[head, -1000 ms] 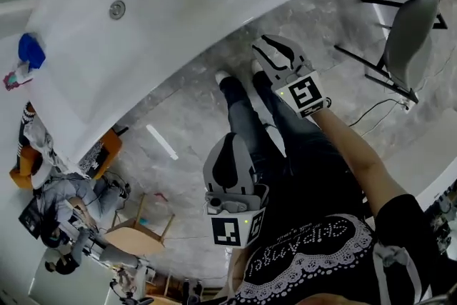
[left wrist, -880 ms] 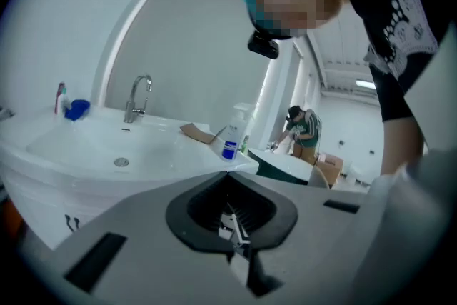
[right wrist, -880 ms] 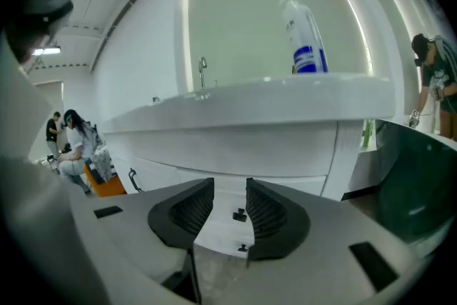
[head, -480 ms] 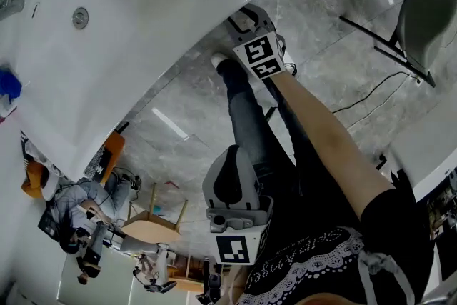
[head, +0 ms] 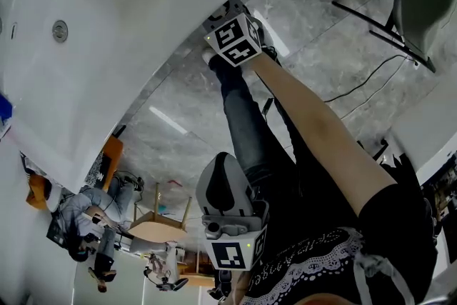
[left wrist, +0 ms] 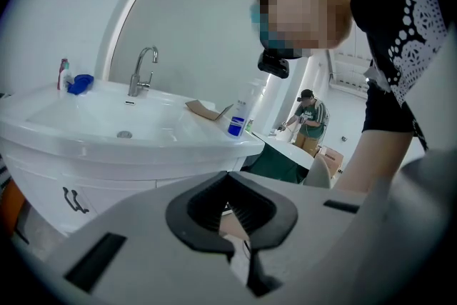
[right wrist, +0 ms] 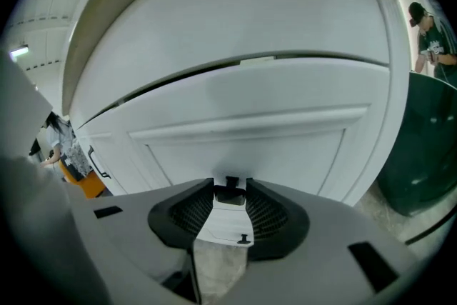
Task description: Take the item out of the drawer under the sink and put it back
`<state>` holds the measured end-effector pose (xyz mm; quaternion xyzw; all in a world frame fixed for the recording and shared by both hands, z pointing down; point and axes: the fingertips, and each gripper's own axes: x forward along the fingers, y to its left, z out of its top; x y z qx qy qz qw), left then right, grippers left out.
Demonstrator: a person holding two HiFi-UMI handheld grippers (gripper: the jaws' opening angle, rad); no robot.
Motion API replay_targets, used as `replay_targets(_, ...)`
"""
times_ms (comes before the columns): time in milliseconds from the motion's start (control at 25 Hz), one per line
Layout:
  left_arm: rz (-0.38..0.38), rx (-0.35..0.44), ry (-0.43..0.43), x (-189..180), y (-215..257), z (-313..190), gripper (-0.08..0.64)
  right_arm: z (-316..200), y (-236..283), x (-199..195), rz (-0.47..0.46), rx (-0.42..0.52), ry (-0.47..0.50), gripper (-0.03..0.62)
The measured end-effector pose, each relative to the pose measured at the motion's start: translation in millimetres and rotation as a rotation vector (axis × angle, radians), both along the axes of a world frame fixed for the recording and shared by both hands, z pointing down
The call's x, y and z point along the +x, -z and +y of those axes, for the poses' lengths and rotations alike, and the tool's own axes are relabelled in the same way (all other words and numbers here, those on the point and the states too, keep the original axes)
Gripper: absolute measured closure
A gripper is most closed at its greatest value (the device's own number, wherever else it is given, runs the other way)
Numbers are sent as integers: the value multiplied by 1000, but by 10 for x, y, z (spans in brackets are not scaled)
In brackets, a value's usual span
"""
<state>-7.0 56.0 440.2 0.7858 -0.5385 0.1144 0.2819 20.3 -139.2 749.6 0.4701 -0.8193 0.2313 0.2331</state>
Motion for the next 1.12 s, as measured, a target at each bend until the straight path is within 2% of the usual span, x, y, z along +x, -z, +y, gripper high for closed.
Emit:
replay_targets(400, 0, 8, 6, 31, 5, -24, 556, 65, 12, 36, -3, 11, 23, 457)
replay_targets(840, -3, 29, -7, 94, 50, 9, 555, 1066, -35, 326, -29, -47, 112, 460)
replay_targets(1120, 1, 22, -10, 117, 52, -11, 556, 1107, -16, 346, -20, -36, 87, 463)
